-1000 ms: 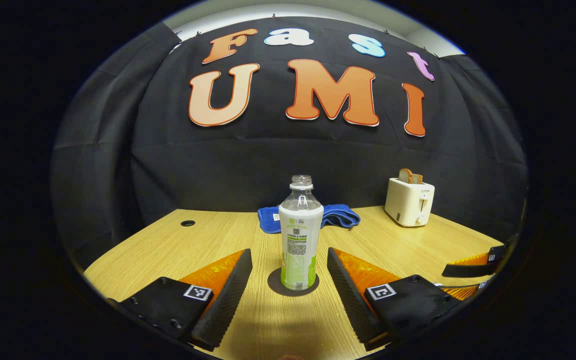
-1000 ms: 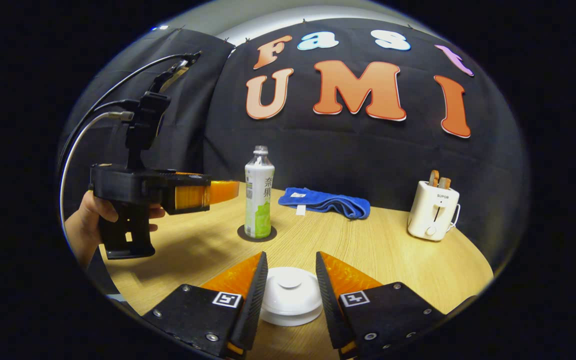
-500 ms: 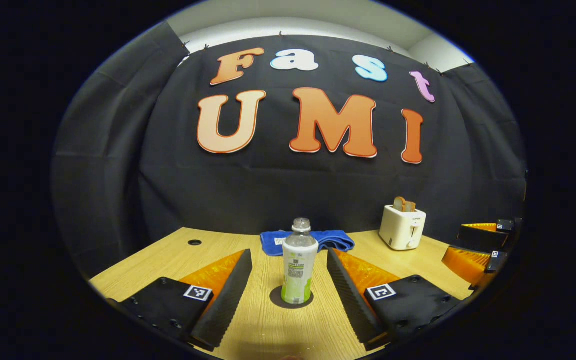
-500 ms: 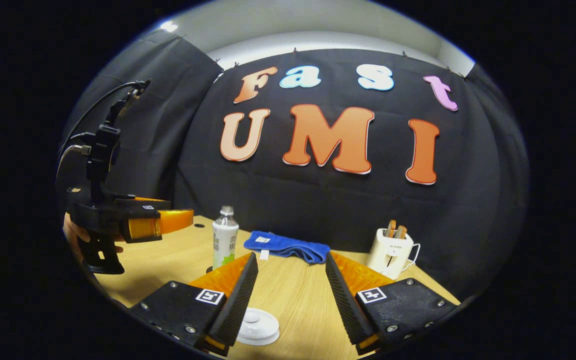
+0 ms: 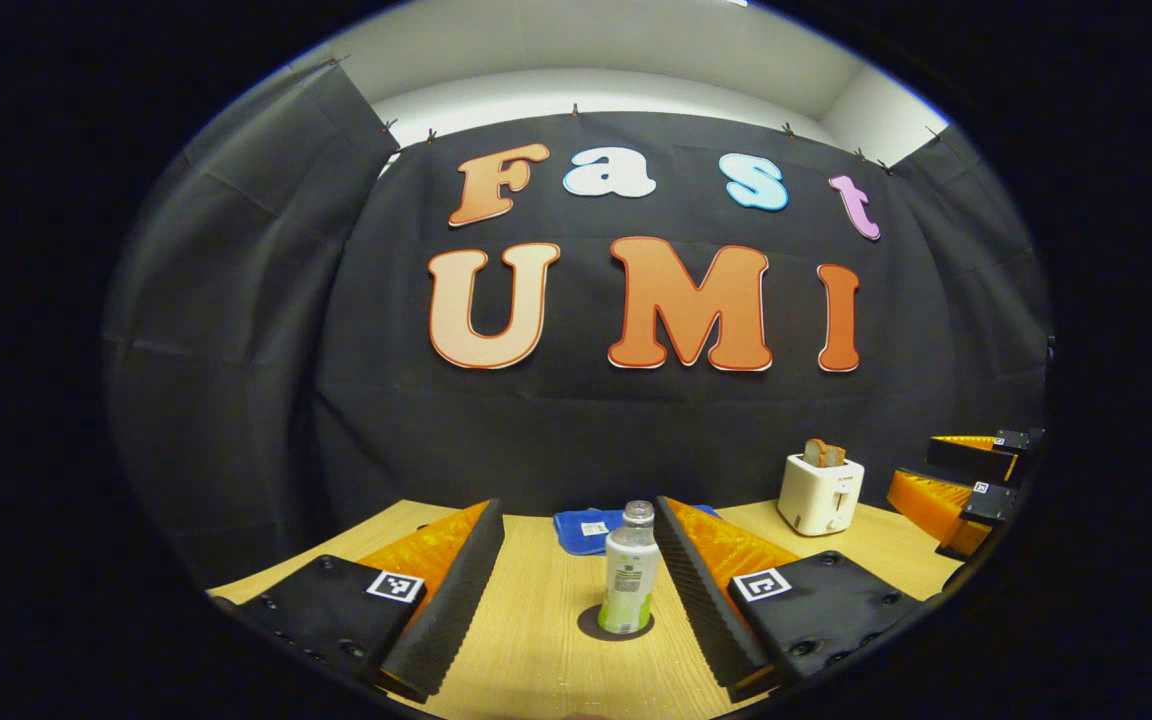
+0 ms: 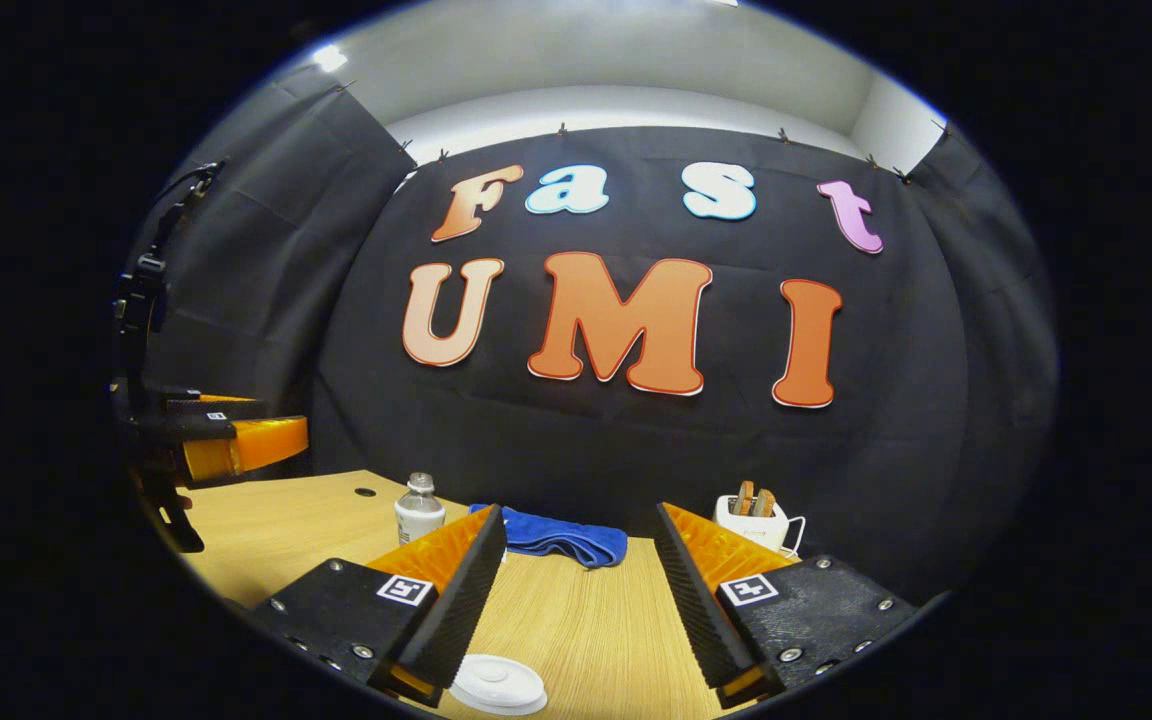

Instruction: Open the teacup lid with one hand, grasp the water bottle and pour water into the teacup with the other hand; after pouring, place the water bottle on the coaster and then close the teacup lid.

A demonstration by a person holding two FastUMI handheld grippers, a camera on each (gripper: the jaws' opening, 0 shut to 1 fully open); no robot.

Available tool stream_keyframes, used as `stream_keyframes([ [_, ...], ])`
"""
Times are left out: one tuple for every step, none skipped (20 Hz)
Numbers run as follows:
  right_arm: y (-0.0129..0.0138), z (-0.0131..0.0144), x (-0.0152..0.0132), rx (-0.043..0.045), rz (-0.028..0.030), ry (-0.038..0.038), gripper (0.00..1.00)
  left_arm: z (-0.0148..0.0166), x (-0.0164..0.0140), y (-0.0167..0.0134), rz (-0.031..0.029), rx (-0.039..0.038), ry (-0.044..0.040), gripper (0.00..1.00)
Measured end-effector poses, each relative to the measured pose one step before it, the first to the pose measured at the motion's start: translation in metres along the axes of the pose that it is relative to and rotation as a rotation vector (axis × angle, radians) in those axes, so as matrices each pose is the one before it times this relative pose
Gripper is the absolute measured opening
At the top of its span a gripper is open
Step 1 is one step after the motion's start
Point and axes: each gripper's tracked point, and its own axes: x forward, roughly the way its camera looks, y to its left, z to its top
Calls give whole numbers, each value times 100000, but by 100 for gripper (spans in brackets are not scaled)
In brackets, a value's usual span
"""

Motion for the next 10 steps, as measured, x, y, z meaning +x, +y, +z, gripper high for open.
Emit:
stream_keyframes([
  [-59, 50, 134, 1234, -488, 203, 89, 364, -100, 534, 1348, 785, -728, 96],
  [33, -47, 106, 1252, 73, 662, 90, 374, -20, 319, 1067, 422, -647, 95],
  [397, -305, 81, 1577, 1394, 1431, 90, 274, -122, 182, 617, -173, -672, 95],
  [321, -144, -32, 1554, 1213, 842, 90, 287, -107, 345, 1178, -120, -871, 95],
  [-49, 244, 86, 608, 55, -415, 91, 126, 39, 383, 727, 348, -851, 96],
  [-134, 264, 30, -517, -500, -803, 90, 23, -64, 354, 793, 63, -45, 94],
  [-118, 136, -22, -1069, -554, -605, 91, -67, -95, 467, 1068, 234, 221, 95],
  [-60, 245, 105, -868, -420, -674, 91, -4, 223, 176, 367, -235, -37, 96],
  [-65, 221, 18, -482, -504, -702, 91, 135, -43, -16, -130, -370, -180, 95],
  [-6, 308, 30, -98, -338, -922, 91, 204, -24, 119, -248, -483, -559, 96],
])
